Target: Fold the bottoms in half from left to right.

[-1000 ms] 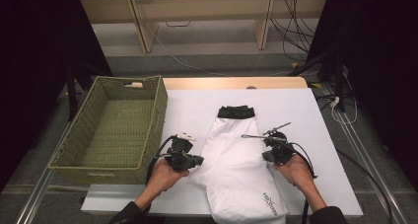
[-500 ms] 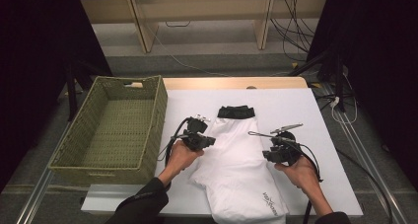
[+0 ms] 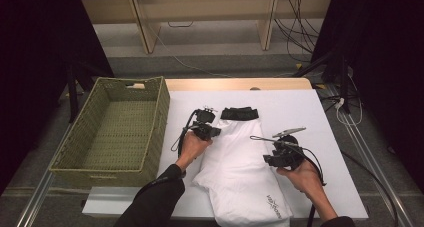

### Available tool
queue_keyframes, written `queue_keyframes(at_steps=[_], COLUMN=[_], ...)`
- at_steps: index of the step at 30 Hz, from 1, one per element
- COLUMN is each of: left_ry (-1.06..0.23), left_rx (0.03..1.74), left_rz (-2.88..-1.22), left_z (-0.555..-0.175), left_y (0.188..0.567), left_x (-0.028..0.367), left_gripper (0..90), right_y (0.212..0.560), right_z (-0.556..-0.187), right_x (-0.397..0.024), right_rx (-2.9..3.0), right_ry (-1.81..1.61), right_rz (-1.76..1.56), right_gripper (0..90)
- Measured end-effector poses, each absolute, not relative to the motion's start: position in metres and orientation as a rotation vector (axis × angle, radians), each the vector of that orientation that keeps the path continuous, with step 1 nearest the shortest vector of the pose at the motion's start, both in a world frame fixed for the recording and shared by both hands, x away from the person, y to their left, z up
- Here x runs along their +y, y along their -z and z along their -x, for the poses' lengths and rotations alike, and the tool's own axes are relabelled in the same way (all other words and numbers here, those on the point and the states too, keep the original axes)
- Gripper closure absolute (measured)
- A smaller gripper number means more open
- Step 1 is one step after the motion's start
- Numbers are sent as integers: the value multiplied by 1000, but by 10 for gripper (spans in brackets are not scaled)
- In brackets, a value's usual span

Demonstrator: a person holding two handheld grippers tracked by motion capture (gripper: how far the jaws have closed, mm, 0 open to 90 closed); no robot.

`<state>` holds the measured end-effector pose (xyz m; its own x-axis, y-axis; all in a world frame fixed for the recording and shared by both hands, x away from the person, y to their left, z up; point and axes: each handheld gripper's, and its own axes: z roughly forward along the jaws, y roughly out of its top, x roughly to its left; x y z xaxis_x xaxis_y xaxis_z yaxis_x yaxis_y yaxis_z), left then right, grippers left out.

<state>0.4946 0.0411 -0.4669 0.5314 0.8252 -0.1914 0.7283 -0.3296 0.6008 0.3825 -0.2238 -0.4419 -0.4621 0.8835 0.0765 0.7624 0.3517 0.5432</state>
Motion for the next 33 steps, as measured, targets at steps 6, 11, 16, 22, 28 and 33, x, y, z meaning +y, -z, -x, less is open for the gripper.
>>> queue_keyframes(at_steps=[6, 11, 16, 22, 28, 33], left_ry=[-205, -214, -201, -176, -180, -150], left_rx=[1316, 1318, 1321, 1356, 1375, 1386], left_rz=[-2134, -2135, -2116, -2077, -2067, -2068], left_z=[-499, -498, -496, -498, -499, -499], left_y=[477, 475, 471, 463, 455, 456], left_x=[48, 51, 54, 60, 63, 65], left_gripper=[897, 897, 828, 621, 444, 365], right_y=[443, 444, 442, 440, 432, 432], right_z=[-384, -386, -387, -397, -413, -427], right_x=[-227, -228, -230, -234, -233, -230], right_rx=[2376, 2372, 2349, 2321, 2291, 2294], right_ry=[-759, -753, -780, -812, -896, -899], right_rz=[-1495, -1509, -1523, -1548, -1538, -1552], right_gripper=[568, 558, 523, 430, 358, 318])
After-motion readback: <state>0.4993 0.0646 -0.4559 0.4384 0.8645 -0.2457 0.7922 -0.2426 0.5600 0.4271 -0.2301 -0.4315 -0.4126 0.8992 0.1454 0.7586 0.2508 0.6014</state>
